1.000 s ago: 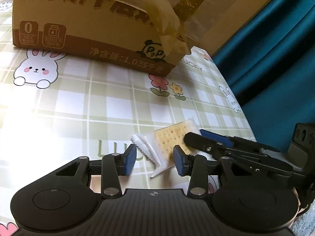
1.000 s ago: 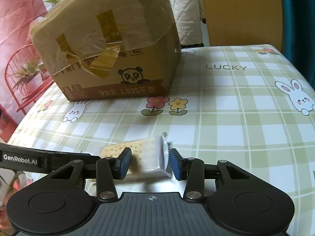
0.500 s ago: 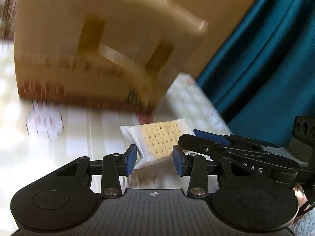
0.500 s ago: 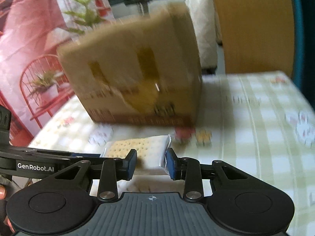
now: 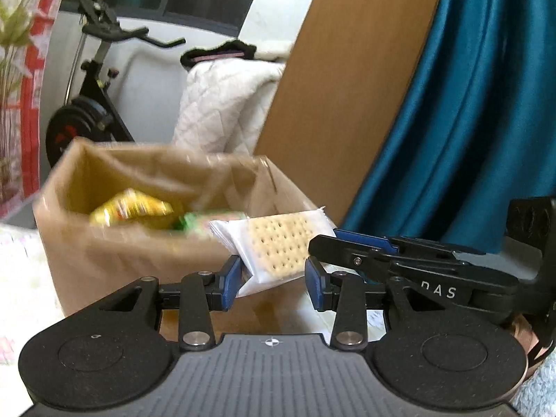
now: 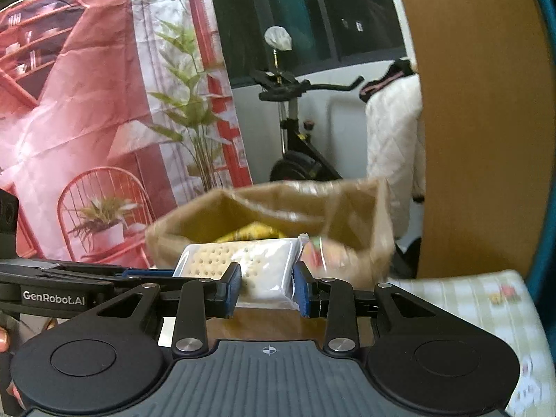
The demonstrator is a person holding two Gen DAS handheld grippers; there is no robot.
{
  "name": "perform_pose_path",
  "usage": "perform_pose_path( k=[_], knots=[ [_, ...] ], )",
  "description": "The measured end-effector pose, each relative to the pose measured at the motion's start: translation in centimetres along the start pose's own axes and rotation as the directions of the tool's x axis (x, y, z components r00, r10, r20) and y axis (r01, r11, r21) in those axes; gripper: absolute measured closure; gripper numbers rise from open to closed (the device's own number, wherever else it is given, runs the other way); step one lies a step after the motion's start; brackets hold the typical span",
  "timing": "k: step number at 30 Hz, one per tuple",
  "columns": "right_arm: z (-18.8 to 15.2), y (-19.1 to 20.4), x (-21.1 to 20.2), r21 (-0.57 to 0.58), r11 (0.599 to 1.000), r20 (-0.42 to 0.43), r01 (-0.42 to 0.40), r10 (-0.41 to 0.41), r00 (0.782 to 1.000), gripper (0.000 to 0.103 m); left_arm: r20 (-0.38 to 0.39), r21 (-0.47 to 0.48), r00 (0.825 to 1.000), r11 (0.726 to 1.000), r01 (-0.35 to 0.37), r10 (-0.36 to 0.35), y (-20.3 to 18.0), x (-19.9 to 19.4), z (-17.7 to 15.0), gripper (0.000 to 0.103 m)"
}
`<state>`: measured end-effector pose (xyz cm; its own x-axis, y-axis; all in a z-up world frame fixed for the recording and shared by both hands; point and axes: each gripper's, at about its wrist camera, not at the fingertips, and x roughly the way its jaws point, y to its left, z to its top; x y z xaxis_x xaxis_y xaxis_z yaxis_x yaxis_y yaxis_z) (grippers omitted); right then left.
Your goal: Organize snacks
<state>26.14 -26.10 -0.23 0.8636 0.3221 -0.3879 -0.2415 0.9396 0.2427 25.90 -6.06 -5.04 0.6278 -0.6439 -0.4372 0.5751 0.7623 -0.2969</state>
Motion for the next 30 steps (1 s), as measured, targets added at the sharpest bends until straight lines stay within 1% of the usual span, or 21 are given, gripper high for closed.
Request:
perform_pose_path(
  k=[2,4,8,10,16,18,21,22,23,24,25,26,27,28,30],
  knots=[
    [1.5,0.0,1.8,0.014,1.000,-0.004,-0.017,0.017,1.000,0.072,-0.005,0.019,1.000,1.000,-0.021,0.021,0.9,0.7,1.7,0.062],
    [2.7,0.0,3.8,0.027,0.999,-0.012,-0.024,0.025,1.000,0.072,-0.025,0.016,0.999,0.999,-0.032,0.033,2.1,1.6,3.0,0.062],
    [3.7,-0.1,7.7,0.058,0.998,-0.038,-0.037,0.039,0.999,0.072,-0.057,0.000,0.997,0.998,-0.060,0.060,4.9,2.8,3.9,0.062],
    [3.7,0.1,9.4,0.063,0.997,-0.051,-0.037,0.040,0.998,0.072,-0.072,-0.005,0.994,0.997,-0.078,0.078,5.8,3.1,4.0,0.062],
    [2.8,0.8,12.2,0.071,0.997,-0.100,-0.007,0.014,0.995,0.072,-0.096,-0.044,0.991,0.994,-0.101,0.097,7.8,4.1,3.8,0.062],
    [2.3,0.7,12.7,0.087,0.996,-0.124,0.007,0.004,0.992,0.069,-0.098,-0.036,0.989,0.993,-0.113,0.109,7.9,4.3,3.6,0.062],
    [1.7,0.7,12.9,0.084,0.996,-0.141,0.025,-0.013,0.990,0.067,-0.089,-0.012,0.989,0.992,-0.123,0.121,7.6,3.8,3.3,0.057],
    [1.6,0.7,12.6,0.076,0.996,-0.144,0.036,-0.025,0.989,0.067,-0.086,-0.005,0.989,0.993,-0.121,0.121,7.4,3.6,3.2,0.054],
    [1.7,0.7,12.3,0.068,0.997,-0.141,0.041,-0.031,0.990,0.064,-0.084,-0.001,0.989,0.992,-0.124,0.124,7.4,3.6,3.2,0.052],
    [1.7,0.8,12.0,0.061,0.997,-0.133,0.043,-0.034,0.990,0.058,-0.080,0.001,0.988,0.991,-0.131,0.131,7.3,3.4,3.3,0.050],
    [1.9,0.8,11.6,0.055,0.997,-0.125,0.046,-0.038,0.991,0.054,-0.076,0.002,0.988,0.991,-0.137,0.137,7.1,3.2,3.3,0.047],
    [2.2,0.9,11.1,0.047,0.997,-0.117,0.053,-0.047,0.992,0.046,-0.069,0.004,0.987,0.989,-0.146,0.145,6.9,2.9,3.4,0.045],
    [2.4,1.1,10.7,0.039,0.997,-0.109,0.061,-0.056,0.992,0.042,-0.062,0.004,0.985,0.987,-0.158,0.158,6.8,2.7,3.5,0.037],
    [2.7,1.2,10.2,0.028,0.997,-0.102,0.067,-0.064,0.993,0.041,-0.051,0.004,0.984,0.985,-0.173,0.173,6.6,2.2,3.7,0.031],
    [3.1,1.5,9.1,0.018,0.996,-0.091,0.085,-0.083,0.992,0.029,-0.028,0.007,0.981,0.981,-0.194,0.194,6.4,1.3,4.0,0.027]
  ],
)
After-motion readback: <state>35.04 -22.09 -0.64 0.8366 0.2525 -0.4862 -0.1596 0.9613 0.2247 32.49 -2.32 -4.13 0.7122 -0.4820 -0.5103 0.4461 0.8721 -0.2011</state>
